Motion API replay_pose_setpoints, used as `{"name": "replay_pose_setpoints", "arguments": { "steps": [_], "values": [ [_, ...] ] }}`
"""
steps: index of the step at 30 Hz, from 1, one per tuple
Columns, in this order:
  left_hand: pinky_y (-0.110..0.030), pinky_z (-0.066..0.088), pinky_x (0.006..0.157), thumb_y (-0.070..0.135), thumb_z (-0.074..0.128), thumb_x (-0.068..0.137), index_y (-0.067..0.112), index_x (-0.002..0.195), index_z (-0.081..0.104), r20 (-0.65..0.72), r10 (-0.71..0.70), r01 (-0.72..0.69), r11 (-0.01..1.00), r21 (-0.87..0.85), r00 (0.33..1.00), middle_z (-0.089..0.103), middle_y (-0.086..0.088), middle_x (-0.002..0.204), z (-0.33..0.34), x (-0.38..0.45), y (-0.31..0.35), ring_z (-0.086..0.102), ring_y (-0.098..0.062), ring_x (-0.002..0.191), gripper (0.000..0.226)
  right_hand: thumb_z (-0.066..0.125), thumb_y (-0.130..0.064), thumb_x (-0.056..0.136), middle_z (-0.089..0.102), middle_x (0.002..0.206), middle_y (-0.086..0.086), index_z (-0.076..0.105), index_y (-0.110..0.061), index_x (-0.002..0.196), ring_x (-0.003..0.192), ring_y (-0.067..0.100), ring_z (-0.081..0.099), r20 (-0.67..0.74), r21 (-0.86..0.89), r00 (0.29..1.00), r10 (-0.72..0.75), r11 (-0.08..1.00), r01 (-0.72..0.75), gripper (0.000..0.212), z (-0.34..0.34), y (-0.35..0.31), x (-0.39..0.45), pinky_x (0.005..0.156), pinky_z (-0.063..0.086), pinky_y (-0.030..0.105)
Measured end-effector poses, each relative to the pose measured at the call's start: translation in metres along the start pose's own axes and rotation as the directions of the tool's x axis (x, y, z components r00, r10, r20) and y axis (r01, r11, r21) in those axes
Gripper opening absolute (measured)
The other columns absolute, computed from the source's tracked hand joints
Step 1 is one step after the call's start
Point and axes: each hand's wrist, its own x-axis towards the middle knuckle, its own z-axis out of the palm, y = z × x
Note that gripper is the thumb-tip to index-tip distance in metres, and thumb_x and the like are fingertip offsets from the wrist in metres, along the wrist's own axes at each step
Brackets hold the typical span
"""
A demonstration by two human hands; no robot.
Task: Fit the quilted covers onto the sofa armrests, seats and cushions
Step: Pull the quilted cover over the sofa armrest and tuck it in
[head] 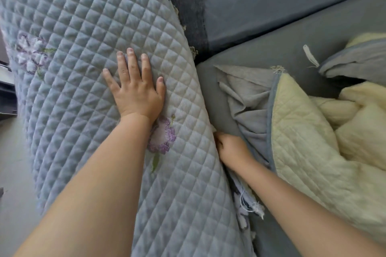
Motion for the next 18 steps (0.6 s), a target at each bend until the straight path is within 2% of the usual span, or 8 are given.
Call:
{"name": "replay_pose_setpoints", "arguments": {
  "steps": [4, 8, 11, 14, 15, 16, 18],
  "values": [
    [-0.043, -0.014, 0.114, 0.039, 0.015, 0.097, 0.011, 0.147, -0.008, 0.091, 0.023, -0.014, 0.995, -0.096, 0.996, -0.016, -0.006, 0.155, 0.009, -0.052, 0.011, -0.018, -0.019, 0.142, 0.061, 0.038, -0.013, 0.095, 0.061, 0.117, 0.018, 0.059, -0.007, 0.117, 0.108, 0.032, 0.055, 0.078, -0.096, 0.997, 0.008, 0.995, 0.0, 0.032, 0.001, 0.009, -0.026, 0.08, 0.043, 0.03],
    [-0.036, -0.021, 0.111, 0.047, 0.009, 0.093, 0.013, 0.147, -0.008, 0.131, 0.142, -0.123, 0.983, -0.138, 0.981, -0.014, -0.003, 0.155, 0.019, -0.119, 0.008, -0.017, -0.015, 0.143, 0.065, 0.04, -0.016, 0.095, 0.056, 0.128, 0.016, 0.053, -0.011, 0.127, 0.117, 0.031, 0.05, 0.118, -0.1, 0.993, 0.029, 0.995, -0.017, 0.035, -0.002, 0.005, -0.038, 0.089, 0.042, 0.029],
    [-0.031, -0.017, 0.109, 0.051, 0.003, 0.079, 0.01, 0.147, 0.014, 0.066, 0.232, -0.215, 0.957, -0.192, 0.971, 0.007, -0.007, 0.156, 0.026, -0.148, -0.007, 0.002, -0.017, 0.144, 0.08, 0.042, -0.01, 0.093, 0.049, 0.137, 0.011, 0.044, -0.015, 0.136, 0.125, 0.027, 0.045, 0.174, -0.016, 0.983, 0.063, 0.998, -0.061, 0.044, 0.0, 0.005, -0.036, 0.097, 0.037, 0.027],
    [-0.034, -0.001, 0.11, 0.045, 0.023, 0.083, 0.002, 0.137, 0.04, -0.005, 0.268, -0.263, 0.941, -0.214, 0.963, 0.036, -0.016, 0.145, 0.034, -0.149, -0.014, 0.028, -0.025, 0.137, 0.071, 0.038, -0.016, 0.096, 0.042, 0.143, 0.011, 0.039, -0.013, 0.139, 0.129, 0.027, 0.041, 0.27, 0.106, 0.949, 0.16, 0.975, -0.194, 0.043, 0.006, 0.009, -0.025, 0.108, 0.032, 0.032],
    [-0.034, 0.001, 0.11, 0.042, 0.028, 0.083, 0.001, 0.133, 0.044, -0.021, 0.268, -0.266, 0.942, -0.205, 0.963, 0.042, -0.018, 0.141, 0.038, -0.148, -0.014, 0.034, -0.027, 0.134, 0.067, 0.036, -0.027, 0.097, 0.041, 0.144, 0.01, 0.039, -0.011, 0.139, 0.13, 0.025, 0.04, 0.326, 0.223, 0.926, 0.192, 0.936, -0.273, 0.044, 0.008, 0.01, -0.022, 0.11, 0.03, 0.036],
    [-0.034, 0.002, 0.109, 0.04, 0.031, 0.082, 0.0, 0.13, 0.047, -0.05, 0.269, -0.273, 0.942, -0.193, 0.962, 0.046, -0.019, 0.137, 0.042, -0.146, -0.014, 0.035, -0.028, 0.133, 0.064, 0.032, -0.042, 0.097, 0.039, 0.145, 0.007, 0.037, -0.012, 0.14, 0.131, 0.023, 0.038, 0.396, 0.381, 0.891, 0.224, 0.842, -0.381, 0.053, 0.009, 0.009, -0.018, 0.113, 0.027, 0.038],
    [-0.034, 0.0, 0.108, 0.04, 0.034, 0.081, 0.001, 0.129, 0.044, -0.109, 0.274, -0.29, 0.94, -0.179, 0.955, 0.049, -0.02, 0.134, 0.047, -0.145, -0.012, 0.029, -0.026, 0.129, 0.062, 0.019, -0.064, 0.089, 0.035, 0.147, 0.0, 0.032, -0.017, 0.143, 0.135, 0.018, 0.033, 0.511, 0.527, 0.831, 0.222, 0.682, -0.506, 0.072, 0.011, 0.012, -0.007, 0.115, 0.022, 0.038]
  ]
}}
